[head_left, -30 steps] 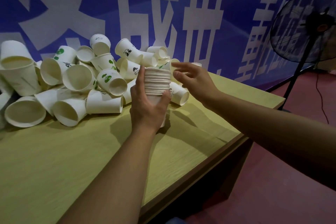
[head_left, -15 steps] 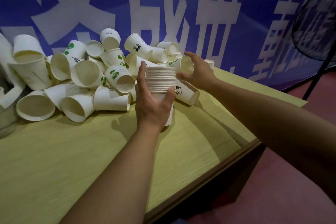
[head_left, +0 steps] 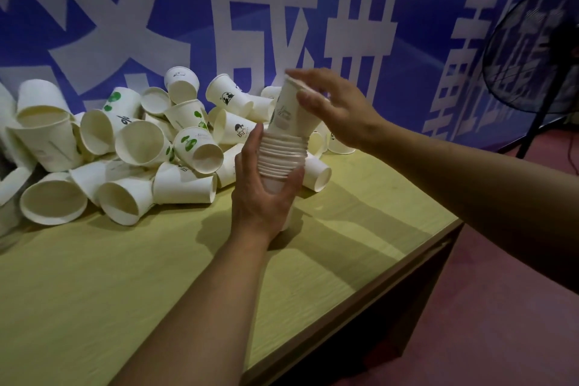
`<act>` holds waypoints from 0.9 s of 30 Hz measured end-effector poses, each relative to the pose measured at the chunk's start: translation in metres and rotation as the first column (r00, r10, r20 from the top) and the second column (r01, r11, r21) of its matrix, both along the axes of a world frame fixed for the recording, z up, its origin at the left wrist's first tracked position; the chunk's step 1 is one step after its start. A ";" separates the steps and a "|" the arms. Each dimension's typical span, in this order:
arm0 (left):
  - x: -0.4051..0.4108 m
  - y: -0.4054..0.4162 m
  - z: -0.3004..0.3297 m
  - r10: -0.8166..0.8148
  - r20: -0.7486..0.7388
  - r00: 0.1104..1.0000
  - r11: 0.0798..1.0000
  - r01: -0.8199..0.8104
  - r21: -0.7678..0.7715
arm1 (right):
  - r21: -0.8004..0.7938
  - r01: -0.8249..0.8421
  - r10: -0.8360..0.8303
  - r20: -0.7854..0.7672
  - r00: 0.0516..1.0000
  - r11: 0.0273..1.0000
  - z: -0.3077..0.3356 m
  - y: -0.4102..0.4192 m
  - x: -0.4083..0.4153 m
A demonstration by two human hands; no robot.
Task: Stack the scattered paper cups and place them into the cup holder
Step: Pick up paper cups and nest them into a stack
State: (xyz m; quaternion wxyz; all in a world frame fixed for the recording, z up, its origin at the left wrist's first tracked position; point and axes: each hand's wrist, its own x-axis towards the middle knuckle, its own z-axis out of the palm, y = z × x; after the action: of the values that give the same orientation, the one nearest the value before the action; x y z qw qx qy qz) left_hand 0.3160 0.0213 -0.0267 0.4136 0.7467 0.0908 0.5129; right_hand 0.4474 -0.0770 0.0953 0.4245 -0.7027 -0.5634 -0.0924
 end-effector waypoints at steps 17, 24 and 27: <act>0.000 0.008 0.003 0.086 0.099 0.991 0.996 -0.084 -0.024 | -0.382 0.334 -0.382 -0.055 0.923 0.862 -0.072 0.023 0.031; 0.001 0.013 0.000 0.033 0.077 0.996 0.995 -0.026 -0.095 | -0.573 0.158 -0.311 -0.180 0.933 0.804 -0.064 0.008 0.029; 0.000 0.010 0.001 0.020 0.063 0.998 0.994 -0.013 -0.110 | -0.581 0.132 -0.302 -0.205 0.931 0.803 -0.061 0.000 0.029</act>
State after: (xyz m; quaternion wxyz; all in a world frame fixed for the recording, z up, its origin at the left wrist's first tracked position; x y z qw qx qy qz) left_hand 0.3157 0.0316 -0.0257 0.4525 0.7054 0.1115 0.5341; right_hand 0.4766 -0.0771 0.0346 0.2644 -0.8617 -0.4127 0.1310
